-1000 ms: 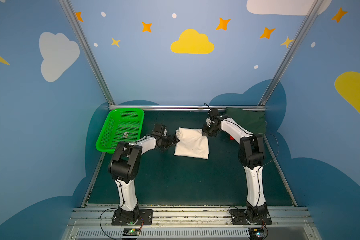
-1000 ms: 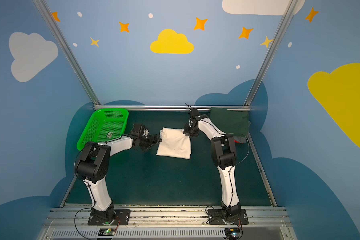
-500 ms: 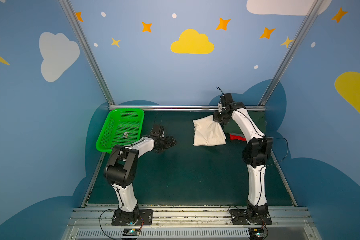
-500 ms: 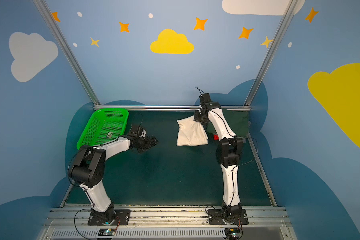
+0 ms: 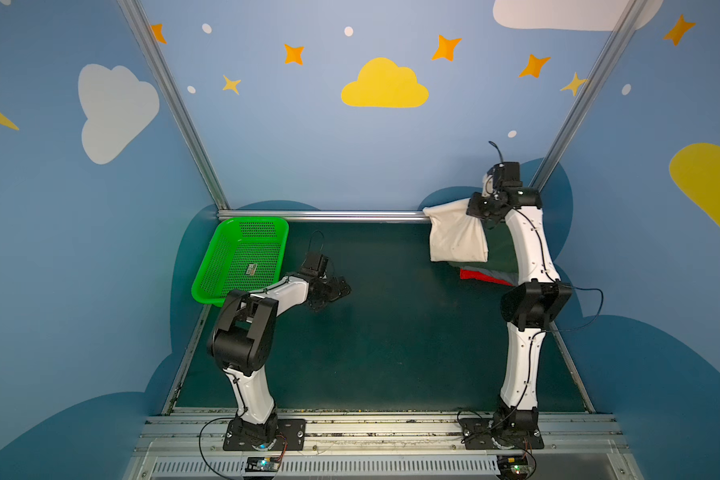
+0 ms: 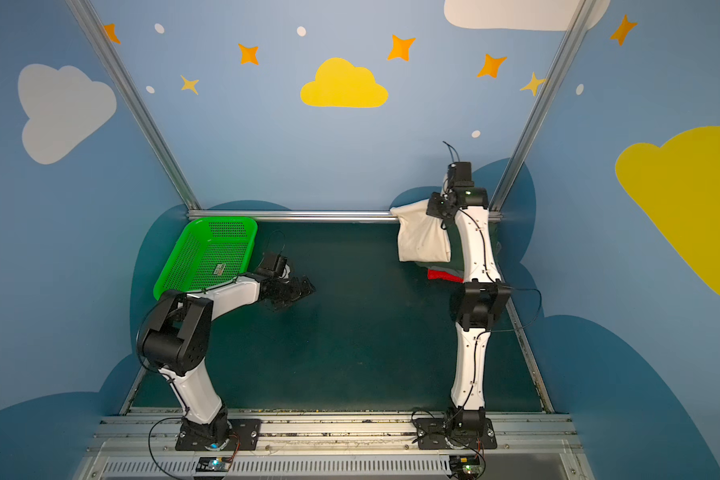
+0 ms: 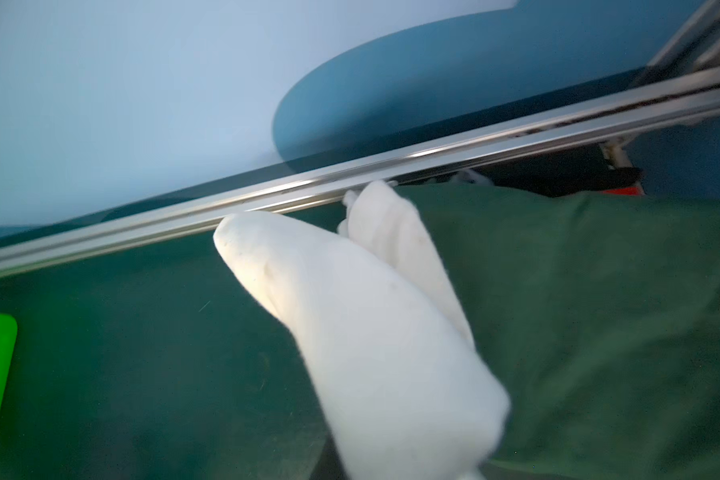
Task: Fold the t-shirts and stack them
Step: 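Lift the white shirt with the right gripper and carry it over the green stack, then lower the white shirt onto the green stack and open the right gripper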
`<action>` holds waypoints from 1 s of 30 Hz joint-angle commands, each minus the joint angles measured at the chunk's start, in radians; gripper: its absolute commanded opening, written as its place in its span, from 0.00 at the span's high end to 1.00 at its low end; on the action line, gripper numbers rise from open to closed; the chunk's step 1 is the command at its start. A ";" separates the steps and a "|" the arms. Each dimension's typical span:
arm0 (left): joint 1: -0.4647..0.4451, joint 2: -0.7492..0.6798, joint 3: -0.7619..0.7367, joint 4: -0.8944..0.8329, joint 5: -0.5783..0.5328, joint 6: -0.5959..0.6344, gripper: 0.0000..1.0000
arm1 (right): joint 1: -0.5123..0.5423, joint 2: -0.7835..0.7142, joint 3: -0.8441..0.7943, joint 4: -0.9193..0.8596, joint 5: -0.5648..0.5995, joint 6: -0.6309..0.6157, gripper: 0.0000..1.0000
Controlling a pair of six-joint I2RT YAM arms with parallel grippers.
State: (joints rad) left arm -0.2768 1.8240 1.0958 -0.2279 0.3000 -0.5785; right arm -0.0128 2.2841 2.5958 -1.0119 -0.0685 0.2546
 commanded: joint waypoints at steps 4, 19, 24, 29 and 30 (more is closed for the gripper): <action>0.001 -0.037 -0.014 -0.037 -0.019 0.006 0.00 | -0.173 0.054 0.028 0.063 -0.031 0.080 1.00; -0.025 -0.428 -0.234 0.052 -0.493 0.090 0.00 | -0.145 -0.332 -0.670 0.311 0.143 0.116 0.02; -0.001 -0.629 -0.448 0.240 -0.752 0.182 0.00 | -0.025 -0.886 -1.637 1.049 0.273 0.096 0.02; 0.072 -0.669 -0.547 0.367 -0.793 0.247 0.00 | 0.039 -1.119 -2.180 1.408 0.302 -0.046 0.02; 0.073 -0.672 -0.561 0.411 -0.794 0.303 0.00 | 0.046 -1.142 -2.216 1.378 0.317 -0.056 0.02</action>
State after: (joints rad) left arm -0.2218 1.1698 0.5457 0.0536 -0.4171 -0.3805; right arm 0.0227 1.1625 0.4866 0.1448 0.1741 0.2726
